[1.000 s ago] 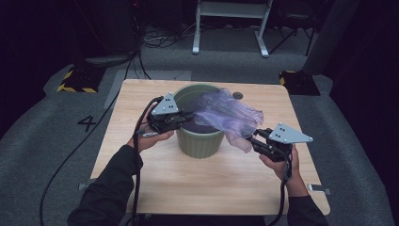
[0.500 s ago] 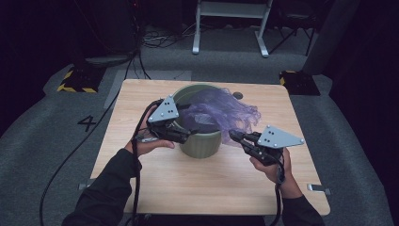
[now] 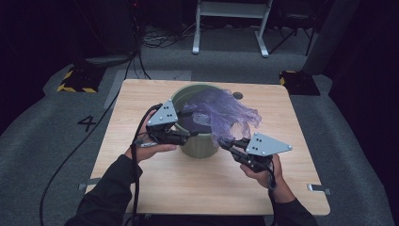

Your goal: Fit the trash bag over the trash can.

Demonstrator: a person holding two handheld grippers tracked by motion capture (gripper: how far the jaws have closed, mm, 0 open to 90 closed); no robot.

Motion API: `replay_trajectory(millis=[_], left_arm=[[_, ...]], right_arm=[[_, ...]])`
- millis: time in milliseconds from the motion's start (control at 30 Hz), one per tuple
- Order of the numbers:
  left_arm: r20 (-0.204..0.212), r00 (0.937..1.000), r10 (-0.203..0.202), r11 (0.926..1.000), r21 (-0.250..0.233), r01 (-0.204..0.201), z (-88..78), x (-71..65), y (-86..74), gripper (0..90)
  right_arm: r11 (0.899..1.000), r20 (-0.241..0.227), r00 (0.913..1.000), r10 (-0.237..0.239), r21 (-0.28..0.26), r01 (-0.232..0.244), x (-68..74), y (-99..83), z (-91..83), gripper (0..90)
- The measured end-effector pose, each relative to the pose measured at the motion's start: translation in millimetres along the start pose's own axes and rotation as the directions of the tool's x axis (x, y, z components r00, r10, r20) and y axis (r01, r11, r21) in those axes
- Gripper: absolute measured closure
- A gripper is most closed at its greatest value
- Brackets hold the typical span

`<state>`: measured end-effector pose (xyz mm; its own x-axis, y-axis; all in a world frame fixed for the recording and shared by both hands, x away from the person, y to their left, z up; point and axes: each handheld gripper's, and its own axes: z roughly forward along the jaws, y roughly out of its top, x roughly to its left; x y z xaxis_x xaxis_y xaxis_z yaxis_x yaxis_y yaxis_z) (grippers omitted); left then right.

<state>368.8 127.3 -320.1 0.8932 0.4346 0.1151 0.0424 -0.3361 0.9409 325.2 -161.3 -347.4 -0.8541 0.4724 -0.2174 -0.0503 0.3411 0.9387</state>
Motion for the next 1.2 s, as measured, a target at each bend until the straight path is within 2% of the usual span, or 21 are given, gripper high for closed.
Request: replay_trajectory(millis=[100, 133, 233, 333, 500, 567, 600, 767, 933, 1000, 1033, 1133, 1200], left_arm=[[0.026, 0.9997, 0.002, 0.9993, -0.038, -0.001, -2.0, -12.3, 2.2, 24.2], [0.021, 0.9998, 0.006, 0.9991, -0.041, -0.005, -1.6, -15.2, 3.3, 23.3], [0.032, 0.9995, 0.003, 0.9991, -0.042, -0.002, 2.2, -23.5, 8.0, 19.7], [0.033, 0.9994, -0.007, 0.9995, -0.032, 0.008, 9.1, -28.2, 12.6, 19.8], [0.012, 0.9997, -0.019, 0.9998, 0.003, 0.019, 22.4, -30.9, 16.5, 22.4], [-0.027, 0.9995, -0.017, 0.9993, 0.033, 0.017, 29.3, -30.8, 15.5, 26.1], [-0.028, 0.9995, -0.017, 0.9992, 0.035, 0.018, 30.9, -30.4, 14.6, 27.2], [-0.05, 0.9987, 0.004, 0.9978, 0.066, 0.0, 38.2, -28.9, 10.0, 38.3], [-0.085, 0.9953, 0.046, 0.9948, 0.095, -0.037, 35.6, -23.7, 6.7, 67.0], [-0.082, 0.9957, 0.044, 0.9943, 0.1, -0.036, 31.7, -18.8, 4.7, 77.2], [-0.094, 0.9944, 0.048, 0.9938, 0.104, -0.038, 30.1, -17.0, 3.8, 81.8], [-0.093, 0.995, 0.037, 0.9954, 0.092, -0.029, 23.8, -10.2, 0.9, 89.6], [-0.102, 0.9943, 0.032, 0.9961, 0.085, -0.023, 19.7, -7.0, -0.5, 89.7]], right_arm=[[1.0, -0.007, 0.9999, -0.015, 0.01, 0.015, 6.2, -2.6, 4.5, 85.9], [1.0, -0.005, 0.9997, -0.025, 0.019, 0.025, 9.3, -3.5, 6.8, 84.5], [0.999, -0.02, 0.9991, -0.038, 0.026, 0.038, 15.2, -6.2, 12.3, 81.8], [0.998, -0.038, 0.9983, -0.045, 0.041, 0.047, 21.0, -9.8, 17.6, 81.7], [0.996, -0.052, 0.9964, -0.067, 0.058, 0.07, 30.0, -15.7, 24.6, 80.7], [0.995, -0.061, 0.995, -0.079, 0.061, 0.083, 34.0, -18.4, 27.0, 79.0], [0.994, -0.069, 0.9945, -0.079, 0.065, 0.084, 35.6, -19.6, 28.0, 77.7], [0.992, -0.092, 0.991, -0.097, 0.077, 0.104, 42.8, -25.7, 32.4, 73.6], [0.988, -0.12, 0.9857, -0.119, 0.085, 0.13, 49.6, -31.1, 34.5, 67.9], [0.987, -0.123, 0.9849, -0.121, 0.087, 0.132, 51.0, -33.7, 33.3, 66.1], [0.987, -0.123, 0.985, -0.121, 0.089, 0.132, 51.5, -35.3, 32.1, 64.9], [0.987, -0.113, 0.9866, -0.118, 0.092, 0.128, 50.3, -38.4, 27.2, 59.9], [0.988, -0.084, 0.9898, -0.115, 0.097, 0.123, 48.3, -39.6, 21.1, 54.3]])
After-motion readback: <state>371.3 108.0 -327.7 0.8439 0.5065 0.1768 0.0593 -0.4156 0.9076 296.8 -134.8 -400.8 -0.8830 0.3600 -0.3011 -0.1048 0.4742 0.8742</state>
